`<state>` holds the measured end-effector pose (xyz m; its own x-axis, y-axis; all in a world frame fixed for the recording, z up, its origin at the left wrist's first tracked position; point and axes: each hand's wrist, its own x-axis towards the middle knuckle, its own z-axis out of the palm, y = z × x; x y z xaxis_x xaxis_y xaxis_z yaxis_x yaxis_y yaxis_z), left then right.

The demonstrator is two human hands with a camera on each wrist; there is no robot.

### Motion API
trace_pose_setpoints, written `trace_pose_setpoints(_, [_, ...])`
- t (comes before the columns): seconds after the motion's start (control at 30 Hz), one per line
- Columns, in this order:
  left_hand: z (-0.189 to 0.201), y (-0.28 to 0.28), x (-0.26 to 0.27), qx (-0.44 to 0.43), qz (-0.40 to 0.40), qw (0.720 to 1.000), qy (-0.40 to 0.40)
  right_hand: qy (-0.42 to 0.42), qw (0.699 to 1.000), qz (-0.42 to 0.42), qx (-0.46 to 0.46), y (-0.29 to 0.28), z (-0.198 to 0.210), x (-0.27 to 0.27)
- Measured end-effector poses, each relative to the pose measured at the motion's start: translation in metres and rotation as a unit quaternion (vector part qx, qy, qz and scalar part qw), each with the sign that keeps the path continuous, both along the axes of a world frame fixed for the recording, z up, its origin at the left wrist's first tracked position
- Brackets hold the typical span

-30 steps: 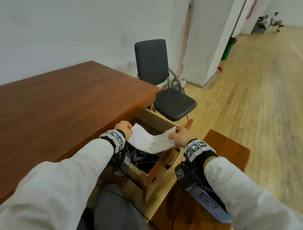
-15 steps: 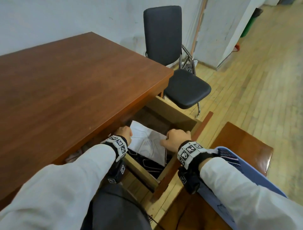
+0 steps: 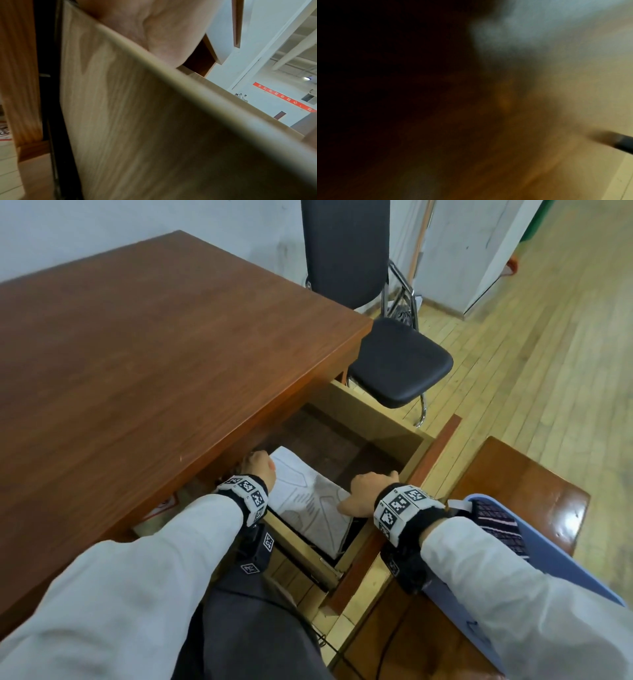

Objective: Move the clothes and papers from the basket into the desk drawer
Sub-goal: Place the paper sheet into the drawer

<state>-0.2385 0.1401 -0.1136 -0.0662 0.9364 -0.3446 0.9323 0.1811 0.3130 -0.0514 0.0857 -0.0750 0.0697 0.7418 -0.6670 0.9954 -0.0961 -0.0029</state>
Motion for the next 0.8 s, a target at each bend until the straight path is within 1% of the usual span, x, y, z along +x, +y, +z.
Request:
trace_pose_setpoints(0.13, [-0.011,-0.001,-0.001,-0.001,-0.036,0.995,0.092,-0.055,0.997,0.052,-0.027,-0.003,-0.003,-0.004])
trace_pose_setpoints(0.3, [-0.02,0.0,0.0,0.001,-0.057,0.988,0.143,-0.072,0.996,0.046,0.014,-0.005,-0.006,-0.005])
trace_pose_setpoints(0.43, [-0.024,-0.001,0.001,0.007,-0.069,0.98,0.186,-0.113,0.99,0.087,0.017,-0.007,-0.005,-0.004])
trace_pose_setpoints(0.57, [-0.025,0.0,0.001,0.009,-0.085,0.975,0.203,-0.113,0.986,0.121,-0.005,-0.007,-0.007,-0.005])
trace_pose_setpoints(0.7, [-0.024,-0.001,-0.001,0.001,-0.085,0.977,0.196,-0.108,0.987,0.118,-0.025,-0.006,-0.011,-0.004])
trace_pose_setpoints(0.73, [-0.023,-0.002,-0.001,0.002,-0.085,0.978,0.191,-0.102,0.988,0.115,-0.016,-0.006,-0.011,-0.004])
trace_pose_setpoints(0.8, [-0.019,-0.003,-0.001,0.004,-0.089,0.98,0.176,-0.074,0.992,0.101,0.032,-0.005,-0.011,-0.003])
